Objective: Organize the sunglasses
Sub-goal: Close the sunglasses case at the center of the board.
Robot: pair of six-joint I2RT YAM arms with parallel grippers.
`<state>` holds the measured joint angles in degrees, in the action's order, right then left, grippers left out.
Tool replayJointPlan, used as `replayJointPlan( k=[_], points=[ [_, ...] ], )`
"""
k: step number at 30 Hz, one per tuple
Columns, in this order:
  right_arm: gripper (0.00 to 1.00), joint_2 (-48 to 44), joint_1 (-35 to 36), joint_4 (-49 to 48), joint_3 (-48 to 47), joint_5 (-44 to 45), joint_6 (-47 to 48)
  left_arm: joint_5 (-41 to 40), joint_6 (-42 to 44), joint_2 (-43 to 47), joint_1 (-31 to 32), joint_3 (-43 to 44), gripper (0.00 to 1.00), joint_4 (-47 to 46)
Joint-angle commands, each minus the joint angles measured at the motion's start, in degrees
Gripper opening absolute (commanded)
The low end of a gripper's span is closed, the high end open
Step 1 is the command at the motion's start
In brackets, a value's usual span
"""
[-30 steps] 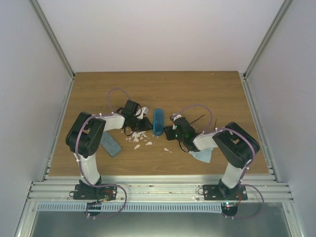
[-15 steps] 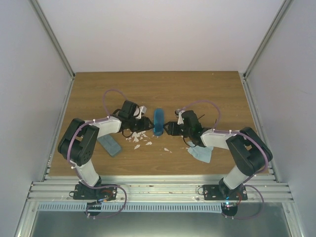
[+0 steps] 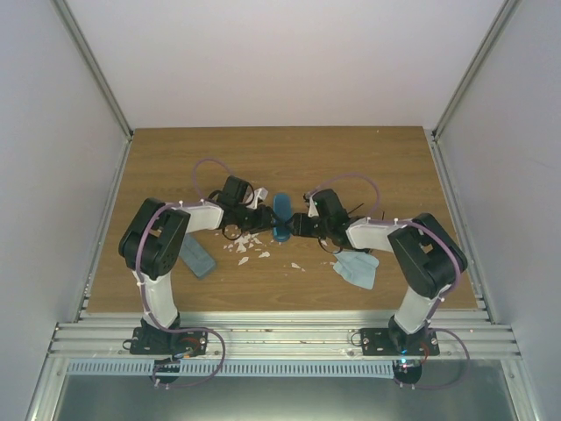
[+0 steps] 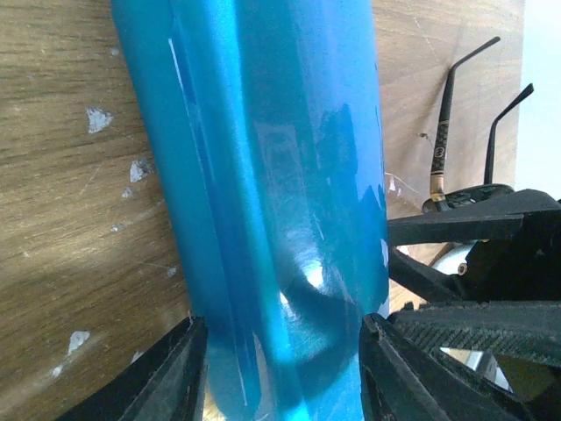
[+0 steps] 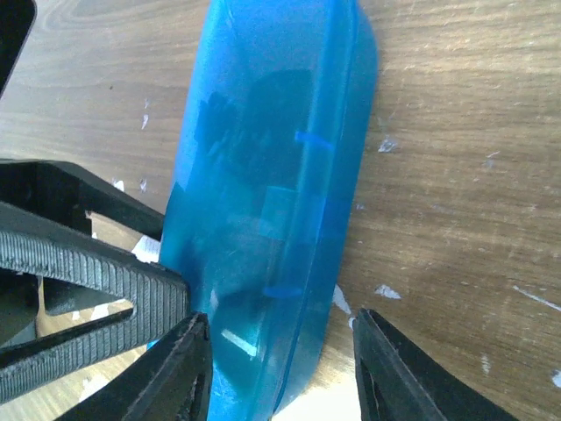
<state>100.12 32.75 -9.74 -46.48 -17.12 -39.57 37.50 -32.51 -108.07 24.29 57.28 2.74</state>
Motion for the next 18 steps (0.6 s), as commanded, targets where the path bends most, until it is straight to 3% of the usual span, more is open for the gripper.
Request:
replayJointPlan(
  k=[1, 9, 18],
  points=[
    [0.43, 0.6, -0.5, 4.5, -1.9, 1.0, -0.2, 0.4, 0.1, -2.0, 0.3, 0.6, 0.46, 0.0],
    [0.43, -0.1, -0.4, 14.7, -5.3, 0.6, -1.1, -3.6, -3.4, -3.3, 0.3, 0.8, 0.42, 1.6],
    [0.43, -3.6, 0.0, 19.3, -5.1, -1.4, -2.9, -3.5, -12.0, -4.8, 2.3, -1.8, 0.36, -2.2]
  ],
)
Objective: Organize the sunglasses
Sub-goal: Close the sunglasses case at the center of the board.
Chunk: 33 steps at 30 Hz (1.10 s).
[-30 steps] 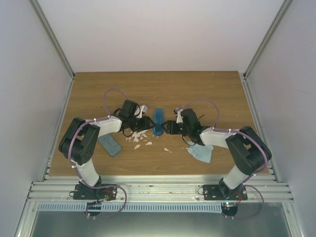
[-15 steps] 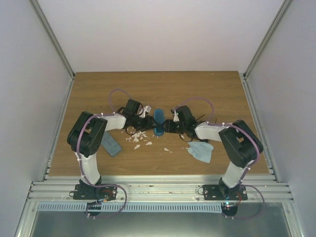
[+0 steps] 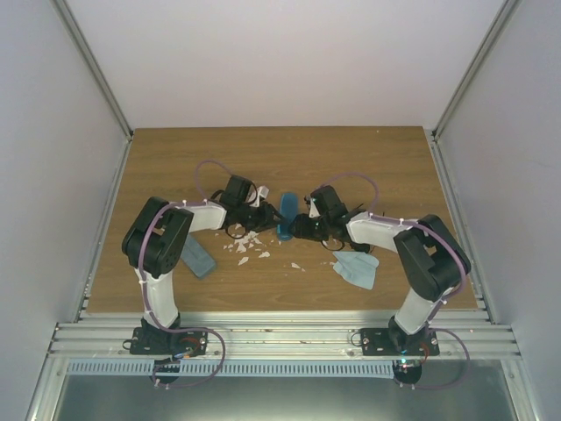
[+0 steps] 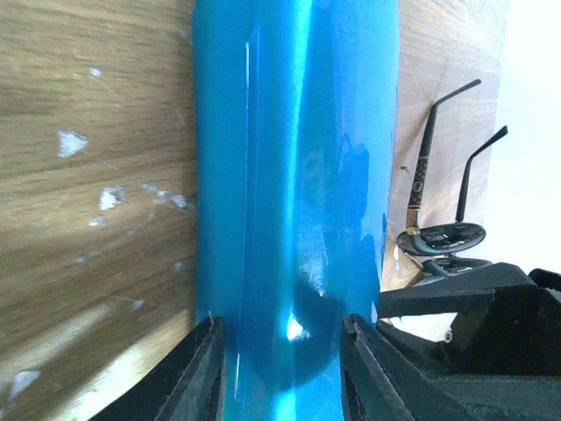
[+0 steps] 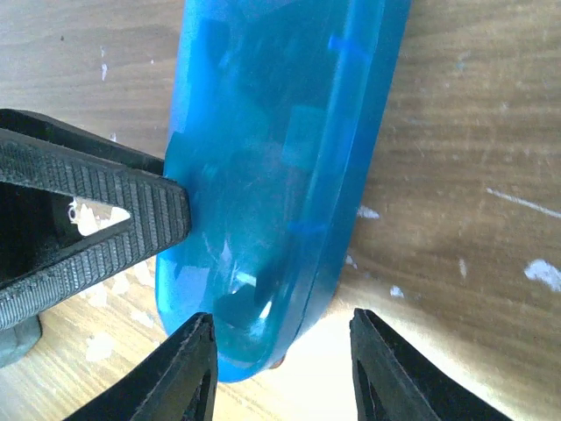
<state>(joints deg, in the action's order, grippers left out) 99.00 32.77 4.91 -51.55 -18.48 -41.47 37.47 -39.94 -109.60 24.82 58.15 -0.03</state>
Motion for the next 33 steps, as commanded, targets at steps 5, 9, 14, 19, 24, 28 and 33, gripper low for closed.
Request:
replayJointPlan(
  k=[5, 9, 14, 19, 24, 28, 33],
  points=[
    [0.43, -2.3, 0.0, 5.9, -0.4, 4.5, 0.6, -1.0, -7.4, -2.8, 2.3, -3.6, 0.37, -3.6],
    [0.43, -2.5, -1.0, 5.8, -1.0, 6.3, 3.2, -1.4, -4.7, -3.7, 2.1, 0.5, 0.42, -0.7],
    [0.42, -0.8, -2.6, 5.1, -2.2, 4.3, 6.0, -2.4, -3.8, -5.1, 1.5, 3.8, 0.48, 1.5],
    [0.41, 1.9, -2.8, 6.3, -3.0, 5.0, 6.4, -2.9, -7.0, -6.0, 0.8, 3.8, 0.59, 0.6],
    [0.41, 3.0, -2.8, 6.2, -2.8, 6.5, 6.1, -1.7, -10.8, -7.6, 0.1, 3.6, 0.62, -1.9],
    [0.44, 2.7, -2.8, 7.2, -3.6, 9.0, 6.8, -2.1, -11.4, -8.2, 0.0, 3.2, 0.61, -1.6],
    [0.53, 2.0, -2.8, 8.2, -5.0, 14.1, 8.7, -2.3, -11.0, -8.9, 0.0, 3.3, 0.58, -1.1]
  ],
)
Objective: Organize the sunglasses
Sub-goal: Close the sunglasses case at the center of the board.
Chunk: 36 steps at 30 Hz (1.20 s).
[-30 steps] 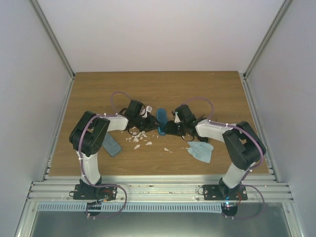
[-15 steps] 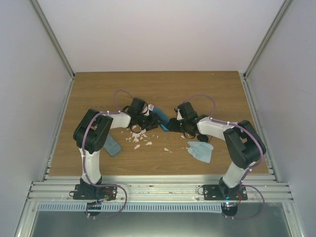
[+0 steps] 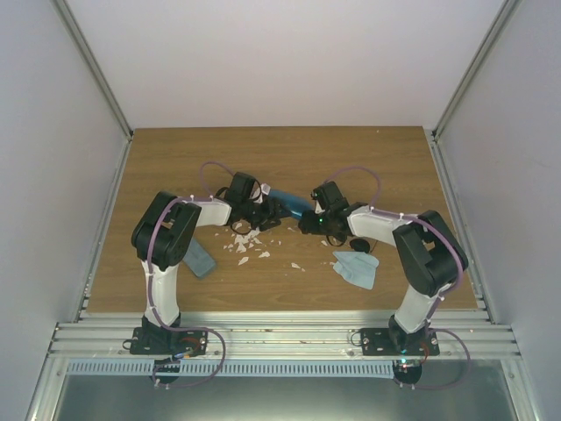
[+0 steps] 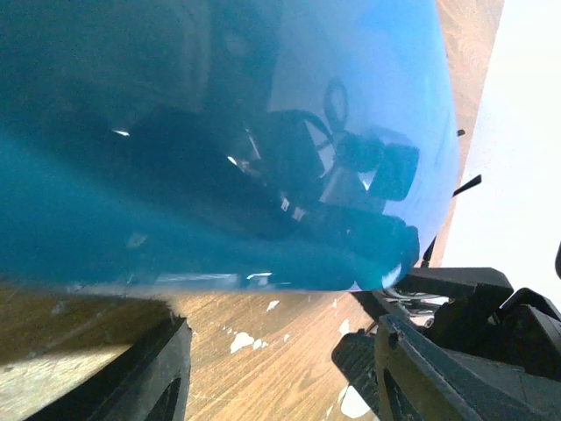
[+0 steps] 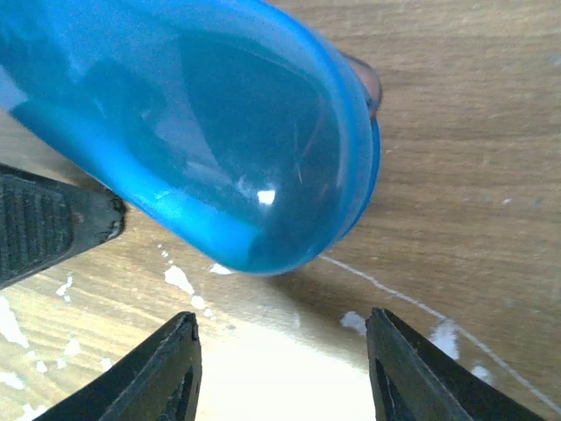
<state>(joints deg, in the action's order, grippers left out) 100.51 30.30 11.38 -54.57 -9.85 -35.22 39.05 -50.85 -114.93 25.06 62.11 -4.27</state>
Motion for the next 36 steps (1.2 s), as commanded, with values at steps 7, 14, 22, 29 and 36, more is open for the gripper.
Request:
replayJointPlan(
  k=[7, 14, 22, 29, 36],
  points=[
    [0.58, -0.7, -0.4, 1.5, -4.0, 4.7, 4.9, -3.7, 0.2, -3.7, -0.2, 0.1, 0.57, 2.8],
    [0.63, -7.6, -0.9, 0.0, -3.1, 5.7, 5.1, -3.8, -1.4, -0.7, -0.4, 0.9, 0.60, -0.4],
    [0.64, -4.5, -4.1, -1.8, -4.1, 7.6, 4.2, -8.2, -5.9, -1.3, -0.7, 2.1, 0.64, -1.3],
    [0.64, 0.7, -4.2, -2.4, -6.4, 4.2, 4.5, -7.9, -8.8, -4.3, -0.9, 4.4, 0.68, -1.9],
    [0.64, 3.0, -4.2, -1.3, -7.3, 1.7, 4.4, -9.4, -9.9, -6.1, -0.8, 6.1, 0.60, 2.6]
  ],
)
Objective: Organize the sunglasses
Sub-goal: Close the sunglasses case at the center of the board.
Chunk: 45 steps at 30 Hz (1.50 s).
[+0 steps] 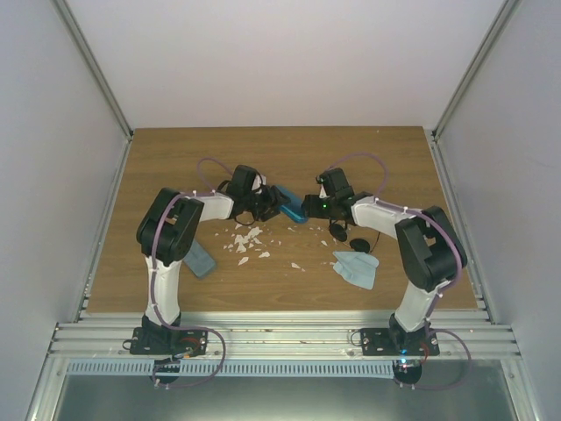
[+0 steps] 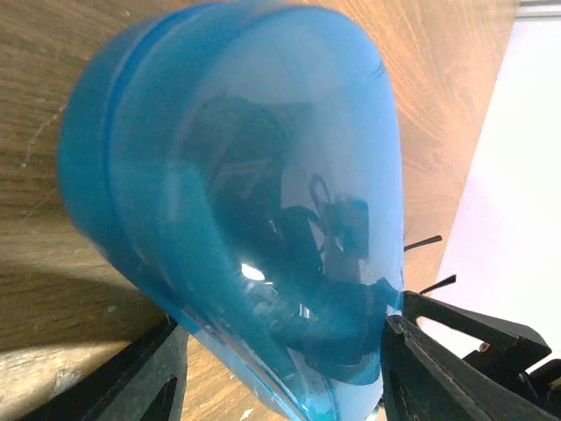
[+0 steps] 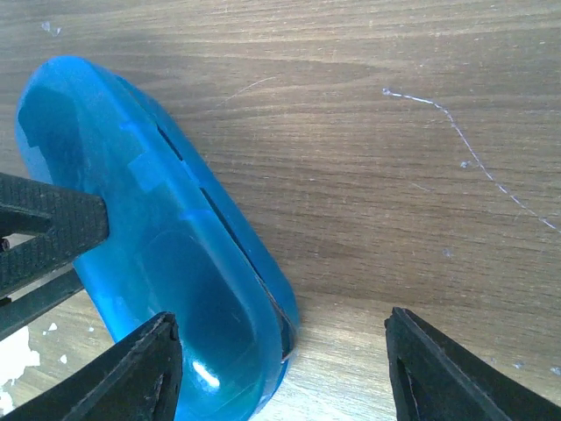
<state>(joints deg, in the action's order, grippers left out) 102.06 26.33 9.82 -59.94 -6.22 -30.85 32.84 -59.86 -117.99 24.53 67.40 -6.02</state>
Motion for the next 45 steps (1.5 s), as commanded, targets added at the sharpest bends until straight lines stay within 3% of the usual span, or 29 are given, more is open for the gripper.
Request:
replayJointPlan(
  k=[1, 10, 18, 33, 38, 45],
  points=[
    [0.64, 1.5, -0.2, 0.5, -1.9, -2.5, -0.2, -3.1, -0.7, -3.4, -0.3, 1.1, 0.59, 5.1],
    [0.55, 3.0, 0.1, 2.2, -1.7, -4.7, -3.6, -3.4, -0.7, -4.3, 0.4, 0.8, 0.57, 5.6],
    [0.53, 4.2, 1.6, 1.6, -1.4, -6.5, -7.8, -3.6, -0.8, -4.4, 0.8, 0.4, 0.56, 5.6],
    [0.35, 4.5, 1.7, 0.4, -0.1, -7.8, -12.6, -3.3, -1.6, -4.1, 1.1, -1.1, 0.55, 4.4],
    [0.38, 3.5, 1.3, 0.2, -0.3, -7.0, -10.9, -1.9, 1.9, -5.5, 1.1, 0.9, 0.54, 5.5],
    [0.50, -2.2, -1.1, -2.7, 1.5, -5.0, -7.8, -1.0, 16.5, -10.4, 1.2, 9.6, 0.51, 16.9]
  ],
)
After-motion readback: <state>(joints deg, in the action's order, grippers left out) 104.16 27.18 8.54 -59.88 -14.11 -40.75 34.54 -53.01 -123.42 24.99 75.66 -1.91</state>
